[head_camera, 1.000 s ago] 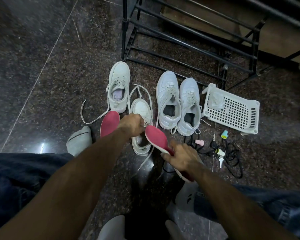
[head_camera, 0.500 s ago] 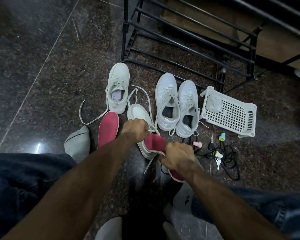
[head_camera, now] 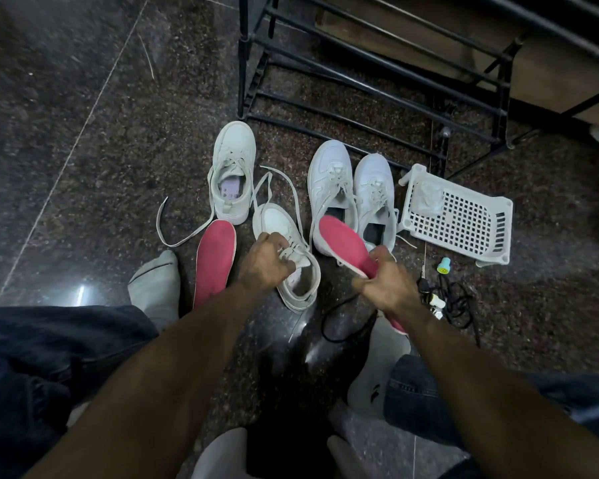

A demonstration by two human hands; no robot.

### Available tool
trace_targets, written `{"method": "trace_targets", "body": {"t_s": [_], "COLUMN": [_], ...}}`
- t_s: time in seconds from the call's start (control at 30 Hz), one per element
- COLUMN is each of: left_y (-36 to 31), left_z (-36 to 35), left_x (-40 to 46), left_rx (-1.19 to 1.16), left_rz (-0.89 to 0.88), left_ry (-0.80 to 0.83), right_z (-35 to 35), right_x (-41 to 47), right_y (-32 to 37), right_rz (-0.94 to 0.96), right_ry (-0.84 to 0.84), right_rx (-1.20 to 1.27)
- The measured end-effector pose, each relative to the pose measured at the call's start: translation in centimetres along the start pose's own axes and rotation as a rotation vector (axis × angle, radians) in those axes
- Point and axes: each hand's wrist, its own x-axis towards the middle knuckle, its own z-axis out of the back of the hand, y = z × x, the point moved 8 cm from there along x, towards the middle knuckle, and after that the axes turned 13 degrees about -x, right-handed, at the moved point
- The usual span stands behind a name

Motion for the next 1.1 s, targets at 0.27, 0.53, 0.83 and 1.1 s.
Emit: {"method": "trace_targets", "body": {"t_s": [0.27,0.53,0.83,1.1], "left_y": [1.4,0.3,1.6,-1.0], "left_z": [-0.4,-0.2,0.5,-1.4], "left_x": [-1.2,-1.9,-3.0,-1.9], "left_rx": [0.005,0.136,0.156,0.758], "left_rz": [0.07,0.155,0.002,-0.281], "left_ry": [-0.031,-0.159,-0.16,0.053], "right_z": [-4.9,-5.8,-4.9,-5.9], "right_x": [2.9,5.1,6.1,5.0], "right_y": [6.4,5.5,3.6,4.2], "right_rz": [0.018,0.025,-0.016,-0.05], "right_ry": [-0.084,-0.087,-0.08,-0.07], "right_rx": [0.111,0.07,0.025,0.147]}}
